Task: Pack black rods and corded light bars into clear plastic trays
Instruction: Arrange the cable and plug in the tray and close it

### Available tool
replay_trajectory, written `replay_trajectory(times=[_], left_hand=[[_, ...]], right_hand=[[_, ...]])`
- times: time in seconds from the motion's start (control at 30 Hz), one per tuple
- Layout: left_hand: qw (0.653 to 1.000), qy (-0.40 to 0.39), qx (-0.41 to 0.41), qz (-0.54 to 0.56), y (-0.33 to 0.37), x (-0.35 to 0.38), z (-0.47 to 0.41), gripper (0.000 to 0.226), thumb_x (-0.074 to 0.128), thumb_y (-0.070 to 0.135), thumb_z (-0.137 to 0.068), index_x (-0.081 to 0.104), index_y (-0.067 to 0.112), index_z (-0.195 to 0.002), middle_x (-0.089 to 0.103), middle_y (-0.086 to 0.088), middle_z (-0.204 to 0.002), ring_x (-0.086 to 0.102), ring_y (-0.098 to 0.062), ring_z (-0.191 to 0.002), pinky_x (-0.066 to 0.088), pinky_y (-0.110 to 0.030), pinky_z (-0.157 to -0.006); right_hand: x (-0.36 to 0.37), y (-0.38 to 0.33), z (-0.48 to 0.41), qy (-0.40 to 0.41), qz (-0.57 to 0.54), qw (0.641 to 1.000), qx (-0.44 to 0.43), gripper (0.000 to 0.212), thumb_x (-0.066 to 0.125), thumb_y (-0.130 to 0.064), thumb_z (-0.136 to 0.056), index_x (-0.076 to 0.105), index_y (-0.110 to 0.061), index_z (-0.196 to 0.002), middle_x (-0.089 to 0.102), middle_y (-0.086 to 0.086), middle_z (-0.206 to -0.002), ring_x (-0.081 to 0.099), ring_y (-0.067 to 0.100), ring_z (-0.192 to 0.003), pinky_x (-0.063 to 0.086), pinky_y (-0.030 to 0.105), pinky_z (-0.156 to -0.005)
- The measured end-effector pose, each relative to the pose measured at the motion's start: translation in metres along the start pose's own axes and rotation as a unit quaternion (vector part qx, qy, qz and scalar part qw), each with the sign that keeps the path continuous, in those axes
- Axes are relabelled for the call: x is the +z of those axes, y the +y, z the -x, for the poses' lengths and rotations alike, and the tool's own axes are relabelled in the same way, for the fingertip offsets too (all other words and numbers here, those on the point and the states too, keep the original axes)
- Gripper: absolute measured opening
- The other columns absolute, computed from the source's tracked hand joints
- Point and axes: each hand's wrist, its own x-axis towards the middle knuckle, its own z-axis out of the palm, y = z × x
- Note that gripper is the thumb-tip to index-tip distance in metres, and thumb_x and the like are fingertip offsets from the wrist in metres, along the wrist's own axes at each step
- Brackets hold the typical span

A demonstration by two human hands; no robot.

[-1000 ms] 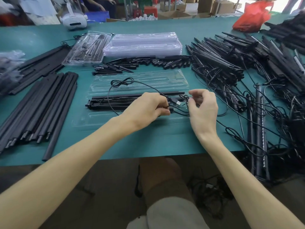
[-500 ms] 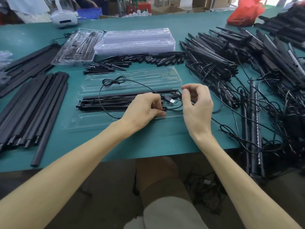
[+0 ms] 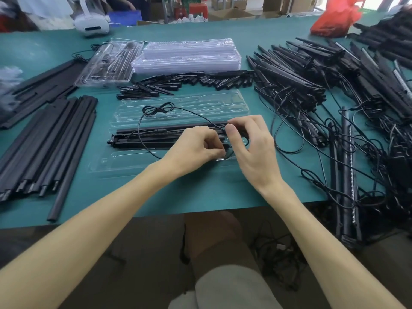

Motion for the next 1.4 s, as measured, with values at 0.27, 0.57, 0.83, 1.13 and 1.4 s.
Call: replay_trajectory(times=[0.27, 0.57, 0.83, 1.13, 1.4], left_hand=[[0.997, -0.043, -0.01, 0.063, 0.001, -0.011, -0.002, 0.015, 0.077, 0.032, -0.088, 0.073, 0.017, -0.089, 0.07, 0.007, -0.076, 0.055, 0.003, -0.057, 0.042, -0.011, -0.059], [0.985, -0.136, -0.021, 0.101, 0.005, -0.016, 0.003, 0.058, 0.087, 0.059, -0.056, 0.067, 0.023, -0.096, 0.062, 0.009, -0.083, 0.05, -0.003, -0.067, 0.043, -0.019, -0.064], [0.997, -0.071, 0.011, 0.014, 0.009, -0.004, 0.008, 0.052, 0.086, 0.057, -0.064, 0.063, 0.019, -0.091, 0.058, 0.01, -0.082, 0.048, -0.001, -0.065, 0.04, -0.018, -0.064], [0.978, -0.03, 0.018, -0.206, 0.026, 0.01, 0.012, 0.071, 0.046, 0.089, -0.069, 0.053, 0.021, -0.09, 0.052, 0.009, -0.091, 0.05, -0.014, -0.082, 0.045, -0.041, -0.08], [0.963, -0.025, -0.002, -0.269, 0.035, 0.017, 0.009, 0.078, 0.029, 0.093, -0.07, 0.046, 0.02, -0.091, 0.049, 0.006, -0.093, 0.042, -0.016, -0.081, 0.047, -0.045, -0.082]], right_hand=[[0.002, 0.003, 0.0, -0.015, 0.03, 0.999, -0.016, 0.015, 0.058, -0.012, -0.099, 0.064, -0.004, -0.111, 0.054, 0.004, -0.109, 0.058, 0.009, -0.097, 0.049, 0.024, -0.093], [0.002, 0.005, -0.001, -0.007, 0.063, 0.998, -0.003, 0.014, 0.059, -0.003, -0.097, 0.063, -0.003, -0.11, 0.053, 0.006, -0.111, 0.055, 0.009, -0.095, 0.047, 0.022, -0.091], [0.001, 0.006, 0.0, 0.002, 0.072, 0.997, 0.008, 0.013, 0.058, -0.003, -0.096, 0.063, -0.004, -0.108, 0.053, 0.006, -0.11, 0.055, 0.01, -0.096, 0.044, 0.014, -0.088], [-0.007, 0.009, -0.001, 0.063, -0.003, 0.993, 0.104, 0.013, 0.067, -0.013, -0.093, 0.065, -0.015, -0.105, 0.06, -0.002, -0.107, 0.058, 0.001, -0.099, 0.052, 0.027, -0.091], [-0.011, 0.004, -0.001, 0.091, -0.054, 0.986, 0.128, 0.015, 0.069, -0.013, -0.092, 0.064, -0.01, -0.106, 0.064, 0.003, -0.107, 0.061, 0.008, -0.102, 0.043, 0.006, -0.08]])
